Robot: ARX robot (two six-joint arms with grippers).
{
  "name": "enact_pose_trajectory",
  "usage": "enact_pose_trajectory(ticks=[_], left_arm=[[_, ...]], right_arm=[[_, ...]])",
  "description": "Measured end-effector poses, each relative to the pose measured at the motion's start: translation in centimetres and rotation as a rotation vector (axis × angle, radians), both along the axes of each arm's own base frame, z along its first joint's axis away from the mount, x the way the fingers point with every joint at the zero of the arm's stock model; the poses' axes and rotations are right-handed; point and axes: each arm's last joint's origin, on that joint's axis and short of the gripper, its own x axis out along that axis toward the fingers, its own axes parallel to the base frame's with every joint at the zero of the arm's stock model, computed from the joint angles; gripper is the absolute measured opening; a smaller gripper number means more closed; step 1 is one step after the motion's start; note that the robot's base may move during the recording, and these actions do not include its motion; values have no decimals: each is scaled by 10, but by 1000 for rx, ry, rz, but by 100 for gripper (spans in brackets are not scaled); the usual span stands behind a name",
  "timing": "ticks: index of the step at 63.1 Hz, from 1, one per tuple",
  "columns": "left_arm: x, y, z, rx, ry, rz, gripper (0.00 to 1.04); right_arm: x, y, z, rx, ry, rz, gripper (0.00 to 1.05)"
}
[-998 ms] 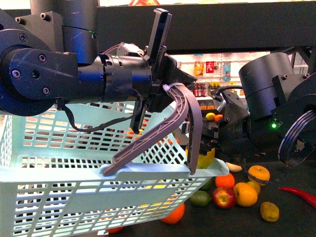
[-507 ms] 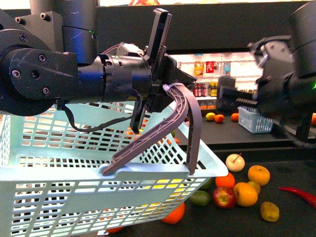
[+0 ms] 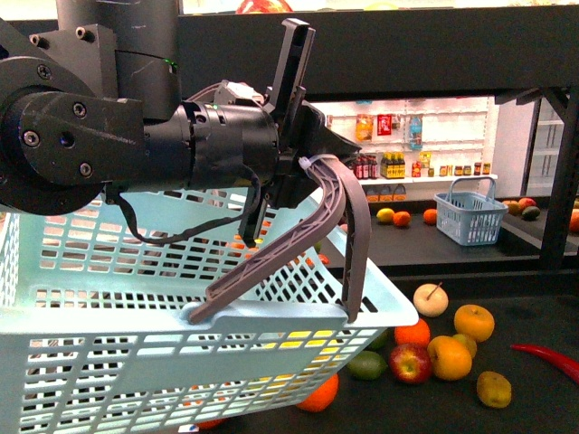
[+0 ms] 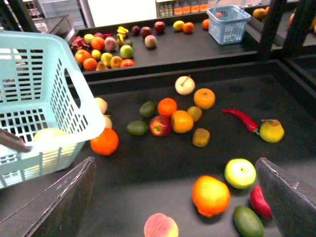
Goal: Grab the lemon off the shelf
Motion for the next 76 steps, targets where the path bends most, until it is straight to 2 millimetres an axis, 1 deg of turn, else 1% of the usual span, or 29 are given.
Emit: enact_pose_trajectory(ticks=[4,9,12,16,23,27,31,37,39,46,55,76], left_arm=[[0,0,0,0,0,-1,6],[0,0,0,0,0,1,6],[0,0,0,0,-1,0,6],[0,0,0,0,0,1,6],[0,0,0,0,0,0,6],[0,0,0,0,0,0,6],[0,0,0,0,1,2,6],[0,0,0,1,0,-1,6],[0,0,0,0,0,-3,6],[0,0,0,0,1,0,6],[0,0,0,0,0,0,6],[0,0,0,0,1,0,6]], right_arm=[[-24,-1,-4,-1,-13,-44,97],[-42,-1,-8,-8,-48,-78,97],[-54,-2,-10,-19,-105,4,90],[-62,-4,-16,-40,-158,87,80],[-63,-6,-35,-75,-156,114,63],[-62,-8,-45,-86,-136,117,51],[-62,-13,-51,-88,-138,146,41],[-63,-19,-54,-96,-149,107,25],[-63,-20,-55,-97,-150,104,22],[-63,-20,-61,-100,-147,111,3],[-63,-20,-69,-102,-142,109,3],[-63,-20,-77,-103,-147,108,3]])
